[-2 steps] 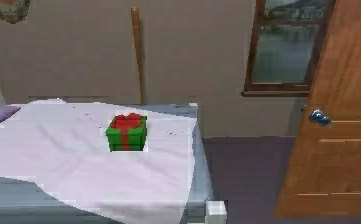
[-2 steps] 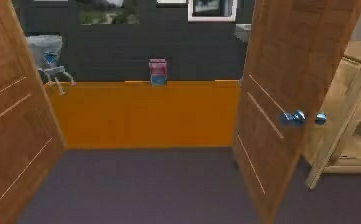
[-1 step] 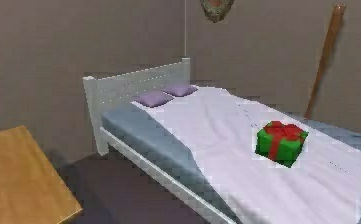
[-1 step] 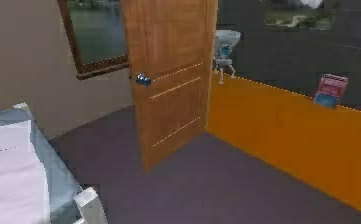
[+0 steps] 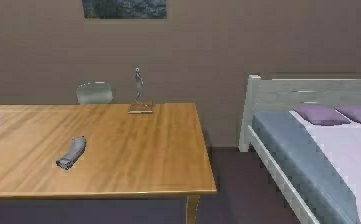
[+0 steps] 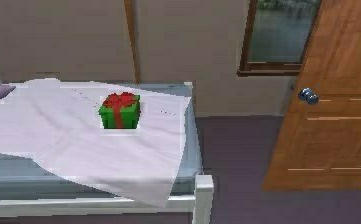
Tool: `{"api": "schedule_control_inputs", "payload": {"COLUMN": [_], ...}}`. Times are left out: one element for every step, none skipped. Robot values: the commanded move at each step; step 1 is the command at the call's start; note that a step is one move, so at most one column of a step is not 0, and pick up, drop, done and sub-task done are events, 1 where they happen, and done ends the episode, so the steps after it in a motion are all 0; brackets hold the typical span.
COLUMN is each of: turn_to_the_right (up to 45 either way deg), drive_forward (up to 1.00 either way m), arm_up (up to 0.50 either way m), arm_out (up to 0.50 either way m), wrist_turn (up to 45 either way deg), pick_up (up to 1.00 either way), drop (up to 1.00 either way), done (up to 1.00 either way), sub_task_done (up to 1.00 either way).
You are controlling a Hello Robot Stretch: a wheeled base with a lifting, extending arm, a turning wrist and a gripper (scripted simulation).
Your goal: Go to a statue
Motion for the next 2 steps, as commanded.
{"api": "schedule_control_inputs", "payload": {"turn_to_the_right": [-9.0,0.0], "drive_forward": [0.00,0.00], "arm_up": [0.00,0.00], "arm_out": [0.00,0.00], "wrist_turn": [0.0,0.0], "pick_up": [0.00,0.00], "drop": [0.00,0.00], "done": [0.00,1.00], "sub_task_done": [0.00,0.00]}}
